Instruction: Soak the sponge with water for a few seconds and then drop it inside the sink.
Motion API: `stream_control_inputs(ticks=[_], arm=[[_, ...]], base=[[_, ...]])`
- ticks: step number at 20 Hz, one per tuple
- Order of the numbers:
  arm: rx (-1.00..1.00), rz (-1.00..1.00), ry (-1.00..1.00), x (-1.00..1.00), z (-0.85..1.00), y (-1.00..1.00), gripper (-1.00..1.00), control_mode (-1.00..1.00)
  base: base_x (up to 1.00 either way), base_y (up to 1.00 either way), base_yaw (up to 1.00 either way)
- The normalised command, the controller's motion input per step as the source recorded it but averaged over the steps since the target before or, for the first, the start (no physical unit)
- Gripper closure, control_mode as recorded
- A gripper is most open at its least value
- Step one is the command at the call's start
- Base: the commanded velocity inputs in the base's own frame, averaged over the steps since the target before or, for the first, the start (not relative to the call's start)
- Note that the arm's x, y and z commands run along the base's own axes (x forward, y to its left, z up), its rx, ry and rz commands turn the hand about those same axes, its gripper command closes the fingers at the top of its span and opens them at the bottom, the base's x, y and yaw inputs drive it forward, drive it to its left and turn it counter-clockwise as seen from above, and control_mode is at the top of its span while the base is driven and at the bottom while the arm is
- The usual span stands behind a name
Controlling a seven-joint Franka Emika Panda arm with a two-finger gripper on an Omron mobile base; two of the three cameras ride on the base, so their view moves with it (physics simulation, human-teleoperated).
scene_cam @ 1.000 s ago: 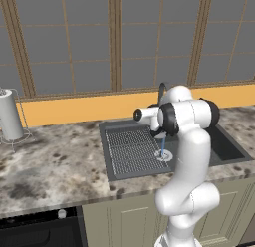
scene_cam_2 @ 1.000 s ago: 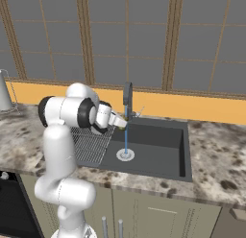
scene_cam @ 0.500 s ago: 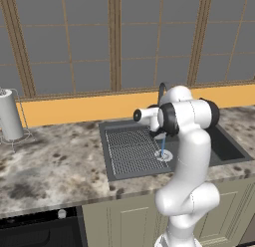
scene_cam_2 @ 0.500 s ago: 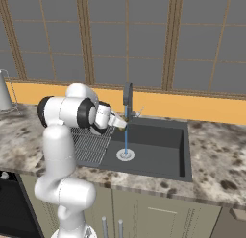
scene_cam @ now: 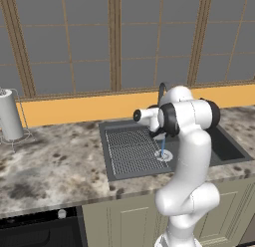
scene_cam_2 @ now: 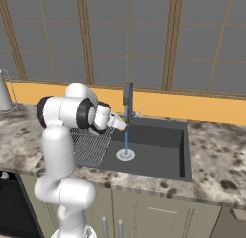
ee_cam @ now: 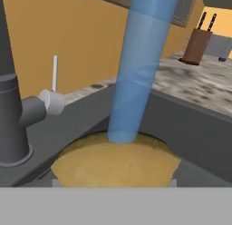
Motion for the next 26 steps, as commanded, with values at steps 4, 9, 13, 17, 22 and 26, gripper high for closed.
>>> stream_control_inputs(ticks=[4, 9, 13, 17, 22, 26], arm=[[0.0, -0.03, 0.0, 0.12, 0.0, -0.12, 1.0, -1.0], [0.0, -0.01, 0.0, 0.24, 0.0, -0.21, 1.0, -1.0], [0.0, -0.01, 0.0, -0.24, 0.0, -0.03, 1.0, -1.0], [0.0, 0.0, -0.01, -0.65, 0.0, 0.0, 1.0, -1.0], [0.0, 0.0, -0.03, -0.55, 0.33, 0.0, 1.0, -1.0], [0.01, 0.01, 0.0, -0.41, 0.5, 0.0, 1.0, -1.0]], base=[[0.0, 0.0, 0.0], [0.0, 0.0, 0.0], [0.0, 0.0, 0.0], [0.0, 0.0, 0.0], [0.0, 0.0, 0.0], [0.0, 0.0, 0.0]])
